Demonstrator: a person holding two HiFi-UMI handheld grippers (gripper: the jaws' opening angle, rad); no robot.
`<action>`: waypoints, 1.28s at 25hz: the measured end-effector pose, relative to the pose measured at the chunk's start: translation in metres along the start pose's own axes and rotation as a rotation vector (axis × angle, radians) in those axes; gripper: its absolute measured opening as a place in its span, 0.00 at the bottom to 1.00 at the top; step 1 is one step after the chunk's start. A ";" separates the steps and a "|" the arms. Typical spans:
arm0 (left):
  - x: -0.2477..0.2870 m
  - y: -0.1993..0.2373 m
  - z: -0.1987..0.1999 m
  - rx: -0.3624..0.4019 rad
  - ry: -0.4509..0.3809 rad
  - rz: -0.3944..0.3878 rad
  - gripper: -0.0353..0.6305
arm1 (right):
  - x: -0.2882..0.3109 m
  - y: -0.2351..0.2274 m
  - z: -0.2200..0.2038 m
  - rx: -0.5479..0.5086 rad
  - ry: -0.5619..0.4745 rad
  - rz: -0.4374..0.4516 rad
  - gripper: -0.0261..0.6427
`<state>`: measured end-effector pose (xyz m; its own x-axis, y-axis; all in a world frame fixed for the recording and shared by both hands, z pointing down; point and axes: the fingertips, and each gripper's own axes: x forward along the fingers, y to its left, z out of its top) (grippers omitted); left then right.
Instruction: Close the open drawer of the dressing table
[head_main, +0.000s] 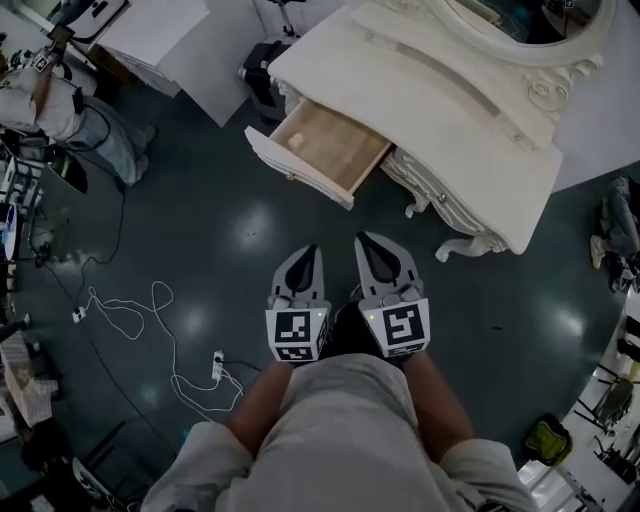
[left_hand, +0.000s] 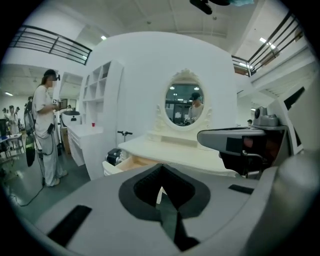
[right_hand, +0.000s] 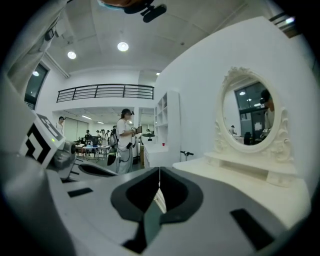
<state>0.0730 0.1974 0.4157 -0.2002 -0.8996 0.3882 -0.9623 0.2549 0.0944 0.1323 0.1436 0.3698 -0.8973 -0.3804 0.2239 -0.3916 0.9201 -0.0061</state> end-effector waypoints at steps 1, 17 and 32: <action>0.008 0.000 0.000 0.008 0.006 0.002 0.06 | 0.004 -0.007 -0.003 0.005 0.003 0.000 0.06; 0.072 0.013 0.008 0.020 0.087 -0.019 0.06 | 0.029 -0.067 -0.020 0.075 0.038 -0.042 0.06; 0.153 0.078 0.006 0.022 0.185 -0.235 0.06 | 0.134 -0.057 -0.039 0.098 0.180 -0.104 0.06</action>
<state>-0.0335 0.0775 0.4765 0.0633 -0.8527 0.5186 -0.9826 0.0378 0.1819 0.0426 0.0442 0.4379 -0.8038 -0.4420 0.3983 -0.5058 0.8601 -0.0663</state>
